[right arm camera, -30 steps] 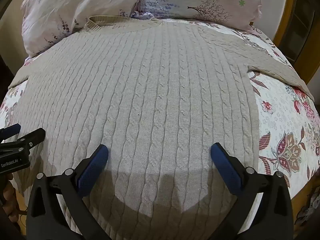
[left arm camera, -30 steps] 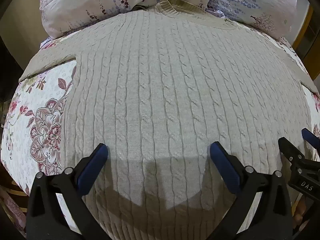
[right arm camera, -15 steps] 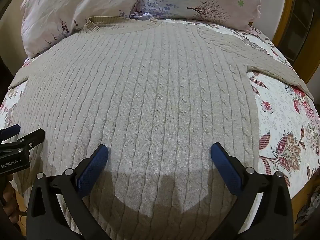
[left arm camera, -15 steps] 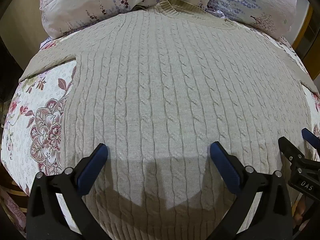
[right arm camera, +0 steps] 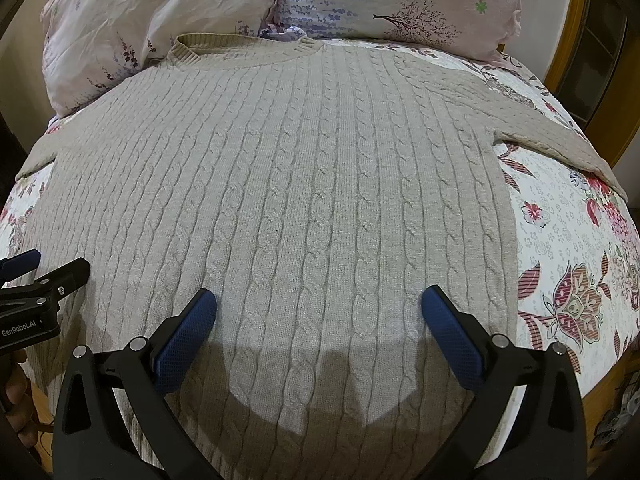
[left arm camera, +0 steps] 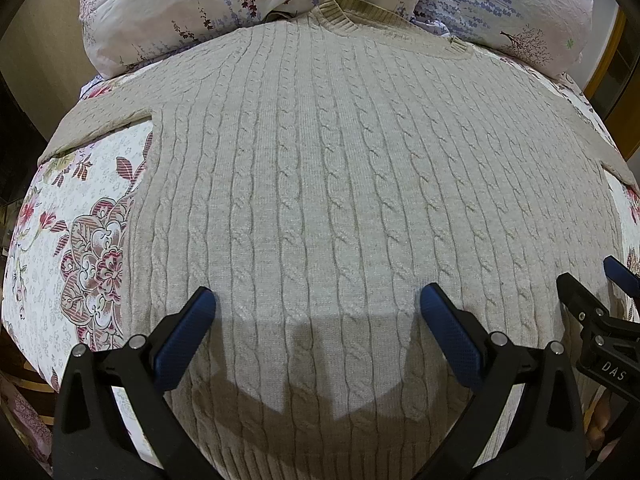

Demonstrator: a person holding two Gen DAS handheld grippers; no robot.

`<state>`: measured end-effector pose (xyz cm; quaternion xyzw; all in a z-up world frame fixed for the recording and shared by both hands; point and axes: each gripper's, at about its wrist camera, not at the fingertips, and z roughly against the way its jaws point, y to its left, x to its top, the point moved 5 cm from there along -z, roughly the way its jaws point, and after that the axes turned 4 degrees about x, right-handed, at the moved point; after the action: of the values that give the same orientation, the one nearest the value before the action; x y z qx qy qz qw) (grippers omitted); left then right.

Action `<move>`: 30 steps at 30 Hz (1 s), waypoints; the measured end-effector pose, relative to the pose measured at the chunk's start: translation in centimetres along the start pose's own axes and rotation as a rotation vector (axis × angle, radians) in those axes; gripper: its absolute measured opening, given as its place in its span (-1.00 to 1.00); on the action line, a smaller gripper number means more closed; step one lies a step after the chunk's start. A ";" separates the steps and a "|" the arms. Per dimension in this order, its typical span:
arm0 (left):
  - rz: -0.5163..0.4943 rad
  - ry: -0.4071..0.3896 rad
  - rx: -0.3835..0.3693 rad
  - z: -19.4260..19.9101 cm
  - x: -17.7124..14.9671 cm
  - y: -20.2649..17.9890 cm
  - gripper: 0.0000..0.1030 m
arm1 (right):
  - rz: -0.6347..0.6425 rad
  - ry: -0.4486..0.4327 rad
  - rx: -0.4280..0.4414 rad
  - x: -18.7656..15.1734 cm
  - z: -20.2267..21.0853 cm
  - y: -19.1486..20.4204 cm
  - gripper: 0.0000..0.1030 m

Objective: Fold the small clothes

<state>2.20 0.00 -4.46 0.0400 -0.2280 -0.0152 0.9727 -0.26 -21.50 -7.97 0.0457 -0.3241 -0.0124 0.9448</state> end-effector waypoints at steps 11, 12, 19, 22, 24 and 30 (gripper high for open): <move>0.000 -0.001 0.000 0.0 0.0 0.0 0.97 | 0.000 -0.001 0.000 0.0 0.0 0.0 0.97; 0.000 -0.001 0.000 0.0 0.0 0.0 0.97 | 0.000 -0.001 0.000 0.0 0.0 0.0 0.97; 0.001 0.000 0.000 0.0 0.0 0.0 0.97 | 0.001 0.003 0.001 0.0 0.0 0.0 0.97; 0.001 -0.001 0.000 0.0 0.0 0.0 0.97 | 0.004 0.004 0.002 0.0 0.1 -0.1 0.97; 0.000 0.000 0.000 0.0 0.0 0.0 0.97 | 0.004 0.004 0.002 -0.1 0.0 -0.1 0.97; 0.001 0.005 -0.001 0.0 0.0 0.0 0.97 | 0.011 0.003 0.005 0.0 0.0 0.0 0.97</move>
<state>2.22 -0.01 -4.46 0.0395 -0.2256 -0.0145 0.9733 -0.19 -21.47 -7.97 0.0463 -0.3229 -0.0061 0.9453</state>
